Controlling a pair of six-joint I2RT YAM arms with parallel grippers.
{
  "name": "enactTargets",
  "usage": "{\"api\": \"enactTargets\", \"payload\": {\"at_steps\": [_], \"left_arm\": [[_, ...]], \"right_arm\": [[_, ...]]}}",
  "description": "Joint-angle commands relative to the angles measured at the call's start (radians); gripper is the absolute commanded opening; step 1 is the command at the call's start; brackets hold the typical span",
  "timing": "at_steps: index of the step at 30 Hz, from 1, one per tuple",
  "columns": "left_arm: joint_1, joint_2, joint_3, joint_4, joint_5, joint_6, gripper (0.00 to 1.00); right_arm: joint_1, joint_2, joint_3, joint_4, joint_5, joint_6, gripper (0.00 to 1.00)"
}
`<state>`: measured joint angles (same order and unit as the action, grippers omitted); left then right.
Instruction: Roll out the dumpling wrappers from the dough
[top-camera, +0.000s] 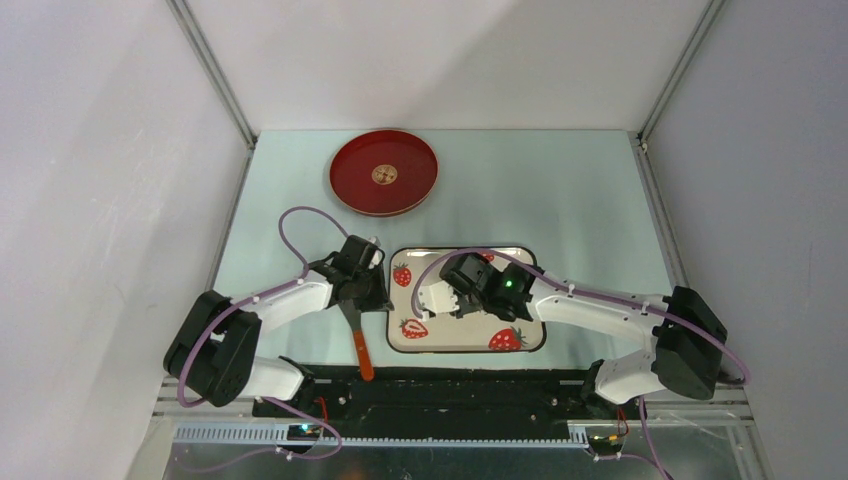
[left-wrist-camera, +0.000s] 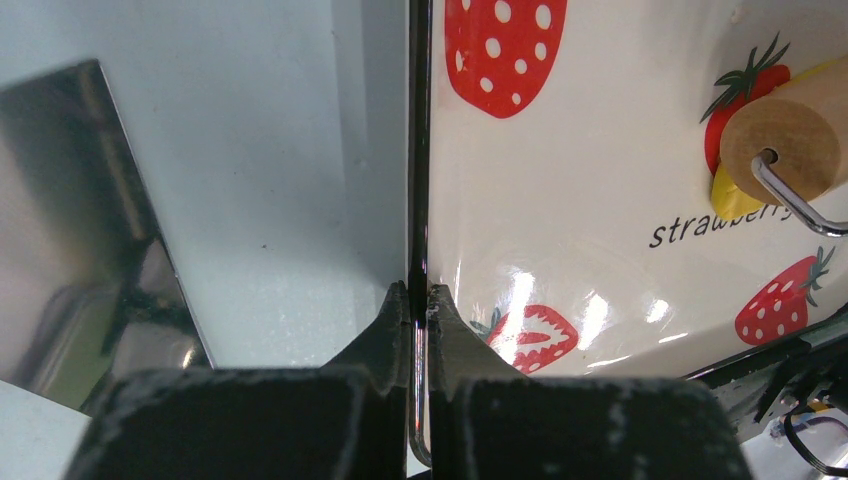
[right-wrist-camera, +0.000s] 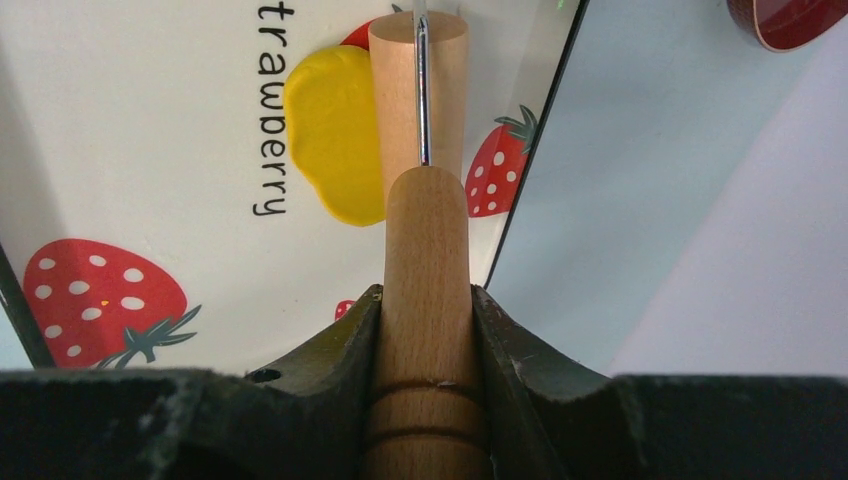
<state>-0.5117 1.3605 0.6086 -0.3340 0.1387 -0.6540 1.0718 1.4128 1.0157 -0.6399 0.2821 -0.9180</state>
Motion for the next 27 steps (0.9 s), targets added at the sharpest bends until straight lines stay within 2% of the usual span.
{"api": "enactTargets", "payload": {"at_steps": [1, 9, 19, 27], "left_arm": [[0.021, 0.037, -0.038, -0.105, -0.133, 0.063, 0.0], [0.021, 0.038, -0.038, -0.104, -0.133, 0.064, 0.0], [0.02, 0.036, -0.039, -0.104, -0.133, 0.063, 0.0], [0.021, 0.039, -0.038, -0.105, -0.133, 0.063, 0.0]], "right_arm": [[0.007, 0.028, -0.065, -0.064, -0.052, 0.015, 0.0], [0.006, 0.008, -0.112, 0.007, -0.007, 0.037, 0.0], [-0.012, -0.154, 0.011, 0.118, 0.107, 0.116, 0.0], [0.027, -0.213, 0.02, 0.03, 0.112, 0.087, 0.0]]}}
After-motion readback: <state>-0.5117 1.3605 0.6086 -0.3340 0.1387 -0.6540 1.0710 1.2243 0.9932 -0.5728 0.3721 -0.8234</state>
